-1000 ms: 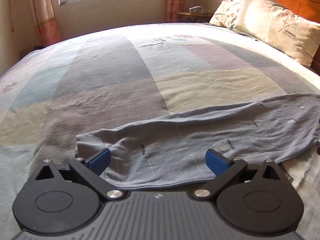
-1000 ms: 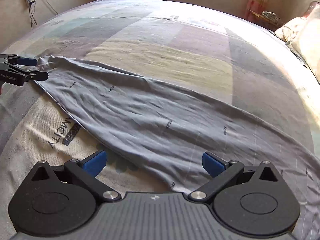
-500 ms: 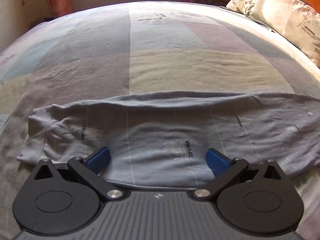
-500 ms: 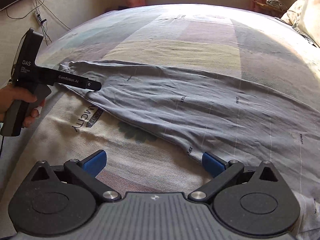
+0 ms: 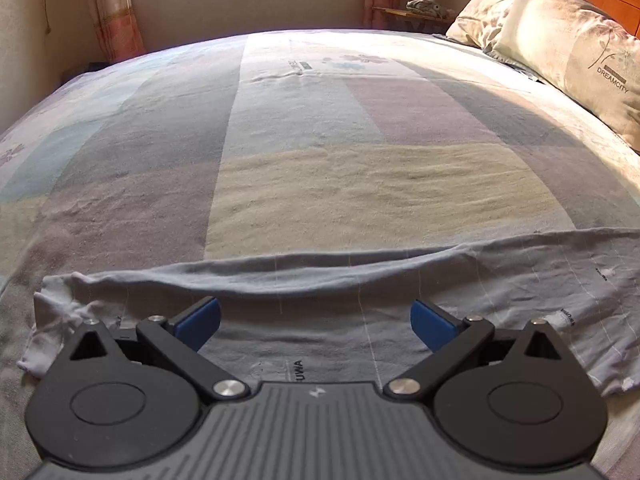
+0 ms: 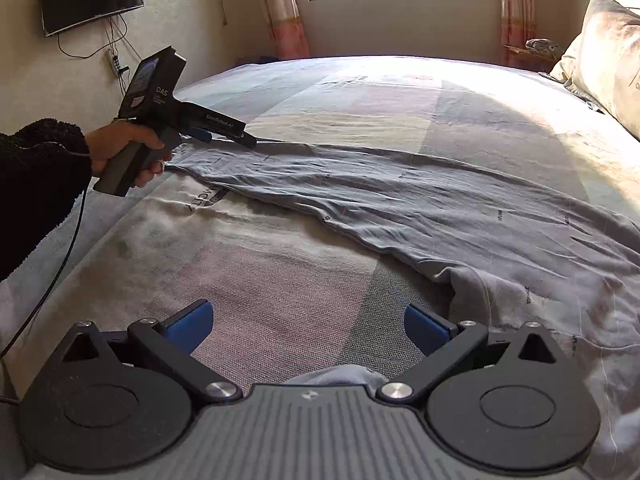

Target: Fold clothes

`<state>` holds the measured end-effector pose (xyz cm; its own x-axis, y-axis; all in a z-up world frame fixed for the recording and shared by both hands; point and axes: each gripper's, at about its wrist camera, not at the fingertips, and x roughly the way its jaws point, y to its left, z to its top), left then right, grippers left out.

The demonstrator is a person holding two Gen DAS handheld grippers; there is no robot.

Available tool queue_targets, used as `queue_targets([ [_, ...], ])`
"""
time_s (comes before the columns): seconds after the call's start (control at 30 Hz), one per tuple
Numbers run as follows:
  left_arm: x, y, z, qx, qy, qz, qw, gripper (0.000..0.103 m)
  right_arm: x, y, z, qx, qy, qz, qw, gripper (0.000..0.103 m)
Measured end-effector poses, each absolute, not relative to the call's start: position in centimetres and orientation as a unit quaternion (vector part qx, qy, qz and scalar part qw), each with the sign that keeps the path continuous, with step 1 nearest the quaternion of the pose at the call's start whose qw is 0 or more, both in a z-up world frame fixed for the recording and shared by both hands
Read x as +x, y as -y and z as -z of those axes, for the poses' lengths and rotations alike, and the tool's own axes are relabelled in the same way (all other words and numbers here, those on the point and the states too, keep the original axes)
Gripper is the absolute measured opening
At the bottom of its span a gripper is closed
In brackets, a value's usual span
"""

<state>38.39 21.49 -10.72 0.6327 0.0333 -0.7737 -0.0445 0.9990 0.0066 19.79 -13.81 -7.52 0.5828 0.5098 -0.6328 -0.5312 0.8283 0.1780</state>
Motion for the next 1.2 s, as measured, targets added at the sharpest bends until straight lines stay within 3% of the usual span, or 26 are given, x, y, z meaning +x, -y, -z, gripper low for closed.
queue_targets([
  [0.23, 35.2, -22.0, 10.1, -0.010, -0.451, 0.011, 0.893, 0.100, 19.6, 15.5, 7.4, 0.008, -0.354, -0.299, 0.886, 0.103],
  [0.6, 35.7, -25.5, 10.9, -0.072, -0.401, 0.013, 0.913, 0.101, 19.8, 13.5, 7.5, 0.003, -0.359, -0.313, 0.880, 0.103],
  [0.73, 35.1, -26.5, 9.3, -0.084, -0.432, 0.024, 0.898, 0.100, 20.1, 13.1, 7.9, 0.009, -0.365, -0.319, 0.875, 0.103],
  [0.9, 36.9, -29.7, 8.1, -0.137, -0.369, -0.007, 0.919, 0.100, 20.4, 12.4, 8.2, 0.019, -0.376, -0.324, 0.868, 0.103],
  [1.03, 37.0, -32.3, 10.4, -0.155, -0.381, -0.053, 0.910, 0.100, 20.6, 11.8, 8.4, 0.010, -0.380, -0.324, 0.867, 0.103],
  [1.2, 35.7, -32.9, 9.6, -0.138, -0.409, -0.057, 0.900, 0.099, 20.8, 12.0, 8.6, 0.016, -0.383, -0.324, 0.865, 0.103],
])
